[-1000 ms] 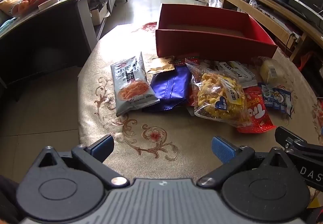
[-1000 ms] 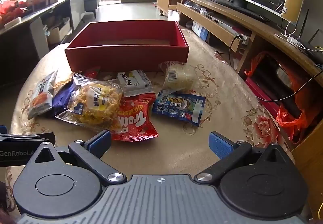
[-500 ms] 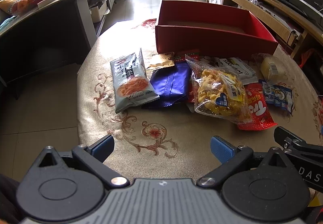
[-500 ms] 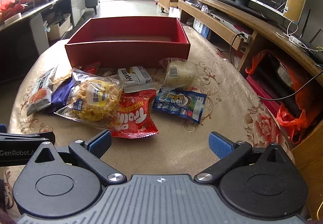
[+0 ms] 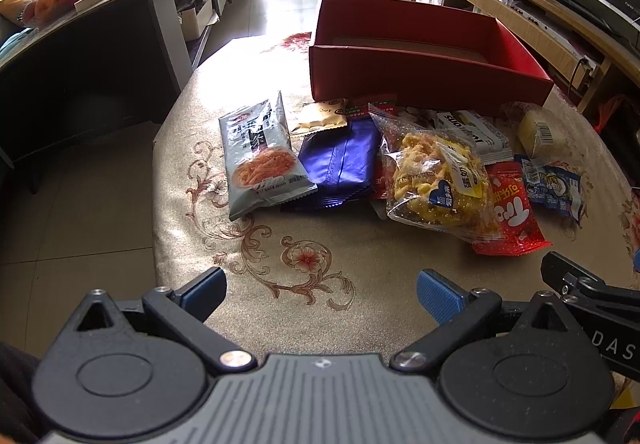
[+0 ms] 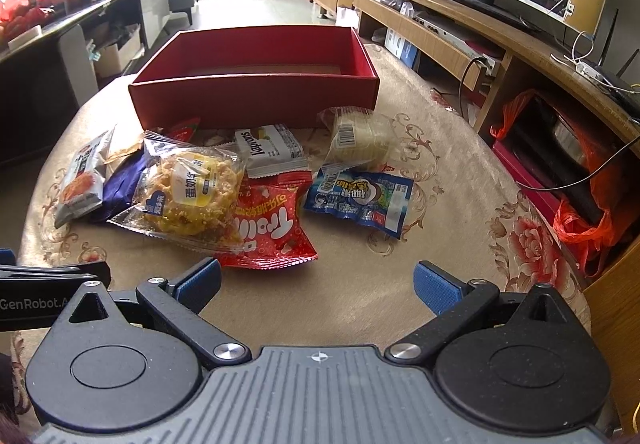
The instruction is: Organize snacks
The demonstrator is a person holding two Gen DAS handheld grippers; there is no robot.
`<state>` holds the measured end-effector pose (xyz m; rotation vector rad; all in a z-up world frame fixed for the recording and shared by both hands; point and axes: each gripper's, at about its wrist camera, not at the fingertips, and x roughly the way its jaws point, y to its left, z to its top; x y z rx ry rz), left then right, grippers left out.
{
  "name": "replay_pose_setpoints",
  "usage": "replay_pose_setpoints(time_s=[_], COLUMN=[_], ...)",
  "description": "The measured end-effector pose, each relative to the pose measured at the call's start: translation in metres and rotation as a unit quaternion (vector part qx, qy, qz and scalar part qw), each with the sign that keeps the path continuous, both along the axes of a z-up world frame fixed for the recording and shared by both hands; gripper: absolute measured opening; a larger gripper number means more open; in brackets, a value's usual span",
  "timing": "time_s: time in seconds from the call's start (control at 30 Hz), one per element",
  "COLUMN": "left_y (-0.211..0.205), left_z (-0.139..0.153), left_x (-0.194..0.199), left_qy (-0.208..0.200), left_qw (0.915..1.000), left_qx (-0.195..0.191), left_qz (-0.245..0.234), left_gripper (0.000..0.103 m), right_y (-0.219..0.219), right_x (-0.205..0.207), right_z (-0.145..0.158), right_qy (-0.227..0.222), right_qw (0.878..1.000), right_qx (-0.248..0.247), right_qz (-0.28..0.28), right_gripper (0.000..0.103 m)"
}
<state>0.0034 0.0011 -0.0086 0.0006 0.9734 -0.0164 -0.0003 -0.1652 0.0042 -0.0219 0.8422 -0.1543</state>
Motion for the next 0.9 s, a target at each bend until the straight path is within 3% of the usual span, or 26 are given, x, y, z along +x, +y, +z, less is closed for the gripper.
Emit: replay_pose_setpoints(time_s=[0.5,0.9], left_y=[-0.0015,-0.0014], left_z=[0.0011,-0.0021], left_x=[-0.0004,0.0012], left_qy=[0.001,0.006], left_qw=[0.9999,0.9999], left_qx=[-0.01,-0.006], left_qz=[-0.007,-0.005], left_gripper=[0.098,0.098], right_y=[-0.004,-0.0075], right_x=[0.0026,0.0021], right_z=[-0.0036,-0.0007], right_qy=[0.011,0.012], right_qw=[1.0,0.999], right_qx=[0.0,0.031], right_qz=[-0.008,-0.007], right_gripper=[0.103,0.103])
